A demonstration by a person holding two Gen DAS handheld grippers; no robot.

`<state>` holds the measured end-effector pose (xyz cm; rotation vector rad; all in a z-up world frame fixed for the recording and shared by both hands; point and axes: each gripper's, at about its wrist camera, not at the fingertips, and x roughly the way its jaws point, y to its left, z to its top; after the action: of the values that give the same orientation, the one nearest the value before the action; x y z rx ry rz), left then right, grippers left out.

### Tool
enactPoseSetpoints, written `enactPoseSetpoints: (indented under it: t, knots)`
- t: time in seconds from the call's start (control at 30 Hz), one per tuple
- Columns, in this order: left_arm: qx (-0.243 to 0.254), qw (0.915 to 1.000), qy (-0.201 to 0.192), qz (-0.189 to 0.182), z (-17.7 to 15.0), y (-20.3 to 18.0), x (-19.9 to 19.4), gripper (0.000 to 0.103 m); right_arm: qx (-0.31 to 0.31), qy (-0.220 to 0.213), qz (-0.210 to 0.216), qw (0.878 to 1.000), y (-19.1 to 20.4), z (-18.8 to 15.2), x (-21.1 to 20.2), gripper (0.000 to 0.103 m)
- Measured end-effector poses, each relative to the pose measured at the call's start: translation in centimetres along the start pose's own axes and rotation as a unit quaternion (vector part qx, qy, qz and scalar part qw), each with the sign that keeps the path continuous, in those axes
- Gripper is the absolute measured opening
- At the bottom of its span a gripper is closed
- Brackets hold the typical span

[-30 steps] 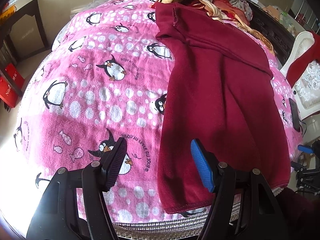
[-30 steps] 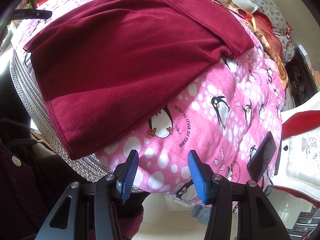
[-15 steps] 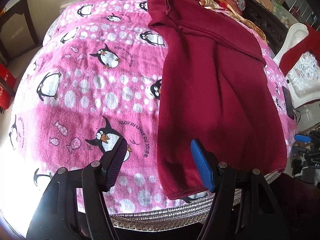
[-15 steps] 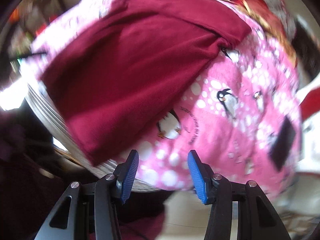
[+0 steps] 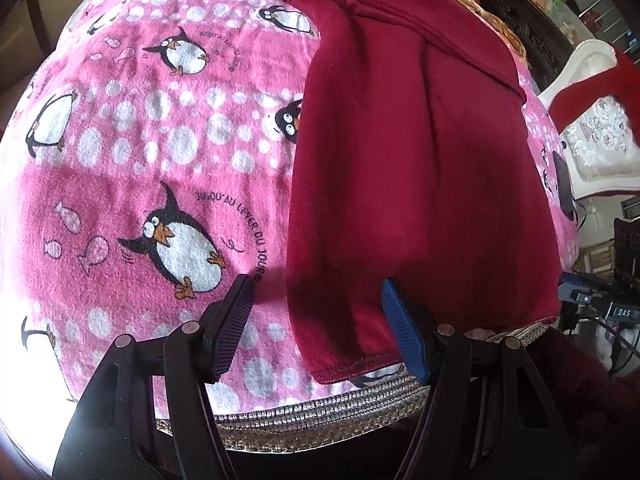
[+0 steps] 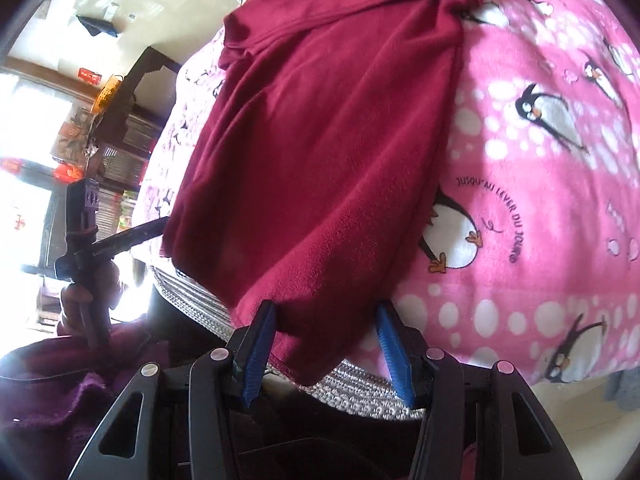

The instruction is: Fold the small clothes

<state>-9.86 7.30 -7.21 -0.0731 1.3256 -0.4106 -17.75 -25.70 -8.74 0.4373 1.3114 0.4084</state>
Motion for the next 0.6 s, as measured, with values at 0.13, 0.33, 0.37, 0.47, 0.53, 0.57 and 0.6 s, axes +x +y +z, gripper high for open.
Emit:
enactPoseSetpoints:
  t: [0.13, 0.33, 0.37, 0.47, 0.53, 0.57, 0.6]
  knots:
    - [-0.006, 0.9999, 0.008, -0.006, 0.4, -0.1, 0.5, 0.073, 0.010, -0.007, 0.015, 1.000, -0.3, 0.2, 0.4, 0.051]
    - [0.010, 0.9999, 0.009, 0.008, 0.7, -1.0, 1.1, 0.066, 0.015, -0.022, 0.031, 0.999, -0.6, 0.6, 0.9, 0.054]
    - [0.008, 0.9998, 0.005, 0.017, 0.7, -0.9, 1.1, 0.046, 0.011, -0.026, 0.034, 0.999, -0.7, 0.6, 0.9, 0.050]
    - [-0.025, 0.9996, 0.007, -0.010, 1.5, -0.4, 1.3, 0.007, -0.015, -0.021, 0.047, 0.999, -0.3, 0.4, 1.3, 0.018]
    - [-0.034, 0.9992, -0.004, -0.021, 1.7, -0.2, 0.7, 0.006, -0.015, -0.027, 0.055, 0.998, -0.3, 0.4, 1.0, 0.014]
    - [-0.024, 0.9993, -0.018, -0.020, 1.7, -0.4, -0.2, 0.006, -0.017, -0.030, 0.055, 0.998, -0.4, 0.4, 0.6, 0.012]
    - [-0.017, 0.9990, -0.036, -0.023, 1.7, -0.6, -1.3, 0.006, -0.021, -0.035, 0.054, 0.998, -0.4, 0.5, 0.1, 0.012]
